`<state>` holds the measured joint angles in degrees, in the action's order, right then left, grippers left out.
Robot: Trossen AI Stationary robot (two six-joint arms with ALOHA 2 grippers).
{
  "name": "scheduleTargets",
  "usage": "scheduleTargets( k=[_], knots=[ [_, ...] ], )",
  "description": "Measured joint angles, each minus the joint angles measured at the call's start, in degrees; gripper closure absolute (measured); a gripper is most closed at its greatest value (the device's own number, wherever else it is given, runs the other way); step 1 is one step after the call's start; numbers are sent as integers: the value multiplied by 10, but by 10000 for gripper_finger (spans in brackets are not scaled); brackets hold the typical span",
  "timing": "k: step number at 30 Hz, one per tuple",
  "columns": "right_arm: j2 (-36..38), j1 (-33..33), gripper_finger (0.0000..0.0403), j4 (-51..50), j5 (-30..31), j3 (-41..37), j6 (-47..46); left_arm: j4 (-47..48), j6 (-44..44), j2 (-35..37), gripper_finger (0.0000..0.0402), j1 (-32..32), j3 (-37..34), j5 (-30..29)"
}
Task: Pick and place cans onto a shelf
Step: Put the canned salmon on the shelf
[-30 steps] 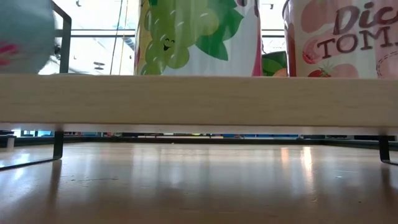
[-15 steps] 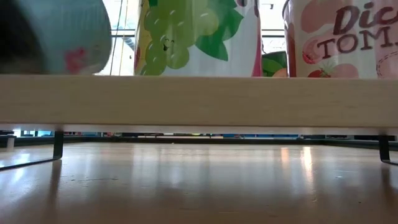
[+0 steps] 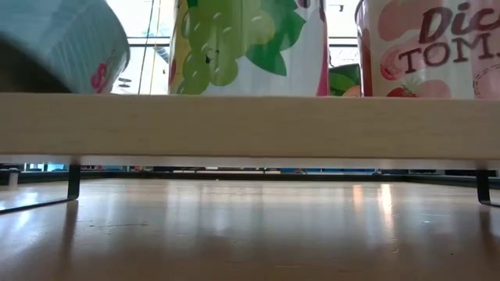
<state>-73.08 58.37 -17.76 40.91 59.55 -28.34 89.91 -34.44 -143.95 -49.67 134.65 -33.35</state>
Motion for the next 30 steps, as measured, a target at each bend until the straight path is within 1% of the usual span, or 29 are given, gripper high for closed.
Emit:
scheduleTargets(
  k=[2,5,9,13,17,23,30],
  knots=[
    [0,0,55,0,0,0,0,1,-12,5,141,2,0,19],
    [0,0,55,0,-1,0,0,0,-7,12,113,4,0,38],
    [0,0,55,0,-2,0,0,2,-5,27,99,5,2,48],
    [0,0,55,0,-1,0,0,0,-55,50,105,15,3,53],
    [0,-1,55,0,-1,0,0,-20,-130,63,117,27,3,50],
    [0,-1,55,0,-1,0,0,-97,-149,56,131,30,-1,63],
    [0,2,55,0,-1,0,0,-45,-208,52,140,34,-2,47]
  ],
)
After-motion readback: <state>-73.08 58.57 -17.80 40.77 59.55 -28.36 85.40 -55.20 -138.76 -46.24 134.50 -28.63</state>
